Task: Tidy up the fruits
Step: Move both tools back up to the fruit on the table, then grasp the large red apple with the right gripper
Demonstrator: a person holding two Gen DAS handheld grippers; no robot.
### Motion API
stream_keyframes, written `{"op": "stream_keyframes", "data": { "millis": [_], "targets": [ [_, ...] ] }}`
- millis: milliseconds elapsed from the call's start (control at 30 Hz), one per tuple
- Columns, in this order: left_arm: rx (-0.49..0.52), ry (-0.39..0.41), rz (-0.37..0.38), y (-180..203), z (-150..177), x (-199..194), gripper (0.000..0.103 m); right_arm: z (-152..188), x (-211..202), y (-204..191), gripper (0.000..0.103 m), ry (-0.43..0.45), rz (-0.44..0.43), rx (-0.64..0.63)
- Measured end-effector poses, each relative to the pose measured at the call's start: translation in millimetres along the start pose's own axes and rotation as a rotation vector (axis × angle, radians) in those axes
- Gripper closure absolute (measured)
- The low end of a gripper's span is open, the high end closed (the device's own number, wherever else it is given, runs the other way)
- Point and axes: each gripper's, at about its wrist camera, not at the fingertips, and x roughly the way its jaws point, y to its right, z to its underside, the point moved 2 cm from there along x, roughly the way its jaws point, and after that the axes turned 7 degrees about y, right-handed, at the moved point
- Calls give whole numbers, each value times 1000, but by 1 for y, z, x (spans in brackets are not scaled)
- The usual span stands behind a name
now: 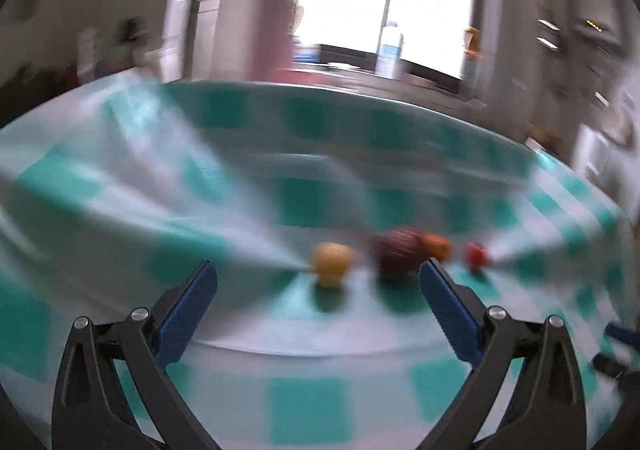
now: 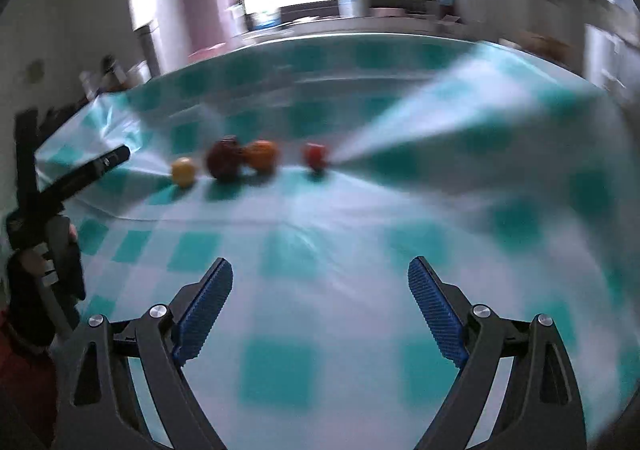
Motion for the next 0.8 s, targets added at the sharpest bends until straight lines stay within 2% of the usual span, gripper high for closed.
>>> {"op": "stream_keyframes", "data": {
  "millis": [33,133,200,333,467,567,800],
  "targets": [
    [-76,-1,-43,-19,-3,0,2,-10,24,-20,16,-17,-27,-29],
    [-285,-5,-74,-60,-1,-10,2,-29,76,-61,16,-34,-50,-100],
    [-357,-1,-125,-77,3,-12,2,-40,101,-81,16,-25,-39,-161],
    [-424,11,-162,-91,6,-14,2,-56,144,-107,16,-21,-9,-266],
    [-473,25,-149,-96,7,-19,2,-61,181,-120,16,-60,17,-323],
    [-476,28,-136,-95,6,-20,2,-64,201,-132,16,-65,52,-432],
    [-448,8,-113,-84,8,-15,2,-61,237,-155,16,-105,70,-594]
  ]
}}
